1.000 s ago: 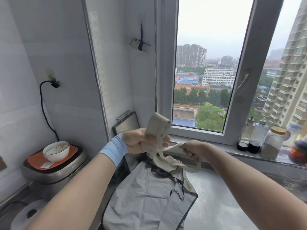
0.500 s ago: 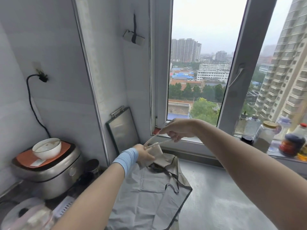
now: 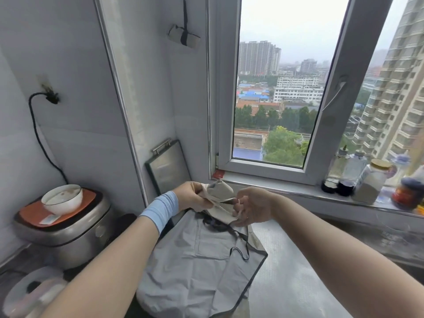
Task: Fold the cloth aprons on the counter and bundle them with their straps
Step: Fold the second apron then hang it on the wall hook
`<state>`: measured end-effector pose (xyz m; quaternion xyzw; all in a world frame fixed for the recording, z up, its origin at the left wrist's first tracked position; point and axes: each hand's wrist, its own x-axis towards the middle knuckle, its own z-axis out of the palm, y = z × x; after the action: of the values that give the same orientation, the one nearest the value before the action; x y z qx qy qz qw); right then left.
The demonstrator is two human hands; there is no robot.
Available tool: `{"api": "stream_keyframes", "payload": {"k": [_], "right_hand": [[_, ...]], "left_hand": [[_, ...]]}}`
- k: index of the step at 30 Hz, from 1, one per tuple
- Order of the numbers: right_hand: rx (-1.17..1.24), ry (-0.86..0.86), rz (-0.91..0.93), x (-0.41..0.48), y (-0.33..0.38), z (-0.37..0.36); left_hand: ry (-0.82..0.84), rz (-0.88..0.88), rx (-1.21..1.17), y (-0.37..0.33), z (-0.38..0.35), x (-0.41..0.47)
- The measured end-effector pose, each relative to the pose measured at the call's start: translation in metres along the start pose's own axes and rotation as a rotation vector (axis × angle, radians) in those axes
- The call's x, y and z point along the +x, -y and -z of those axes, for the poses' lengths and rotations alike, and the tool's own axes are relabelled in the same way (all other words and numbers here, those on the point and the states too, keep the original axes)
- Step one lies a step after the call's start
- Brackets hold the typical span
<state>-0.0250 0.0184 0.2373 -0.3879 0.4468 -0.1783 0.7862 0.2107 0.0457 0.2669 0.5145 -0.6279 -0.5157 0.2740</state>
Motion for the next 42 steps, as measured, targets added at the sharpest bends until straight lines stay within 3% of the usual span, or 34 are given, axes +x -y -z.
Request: {"api": "stream_keyframes", "payload": {"k": [4, 11, 13, 16, 20, 22, 27, 31, 37, 42], "right_hand": [[-0.361, -0.243, -0.101, 0.005, 0.01, -0.003], [-0.775, -0.589, 0.129, 0.034, 0.002, -0.008], [-0.932, -0.616, 0.204, 0.044, -0.006, -0.007], [-1.127, -0.57, 0.177, 0.057, -0.019, -0.003], [-1.023, -0.476, 0.119, 0.068, -0.04, 0.005], [-0.948, -0.469, 0.152, 0.072, -0.049, 0.01], [-0.967, -0.593, 0.303, 0.087, -0.061, 0.022], [-1.007, -0.635, 0.465, 0.092, -0.066, 0.033], [-0.959, -0.569, 0.542, 0.098, -0.086, 0.049], [-0.89, -0.608, 0.562, 0.103, -0.093, 0.052]], "left_hand": [[0.098, -0.03, 0.381, 0.017, -0.019, 0.018], [0.024, -0.034, 0.692, 0.05, -0.049, 0.051], [0.006, -0.023, 0.759, 0.056, -0.056, 0.058], [0.029, 0.014, 0.848, 0.076, -0.067, 0.07], [0.026, 0.079, 0.903, 0.1, -0.082, 0.081], [-0.006, 0.086, 0.832, 0.106, -0.085, 0.086], [0.06, 0.141, 0.35, 0.103, -0.086, 0.094], [-0.059, 0.218, 0.015, 0.104, -0.082, 0.096], [0.017, 0.247, -0.14, 0.128, -0.077, 0.098], [-0.051, 0.14, 0.034, 0.127, -0.079, 0.101]]}}
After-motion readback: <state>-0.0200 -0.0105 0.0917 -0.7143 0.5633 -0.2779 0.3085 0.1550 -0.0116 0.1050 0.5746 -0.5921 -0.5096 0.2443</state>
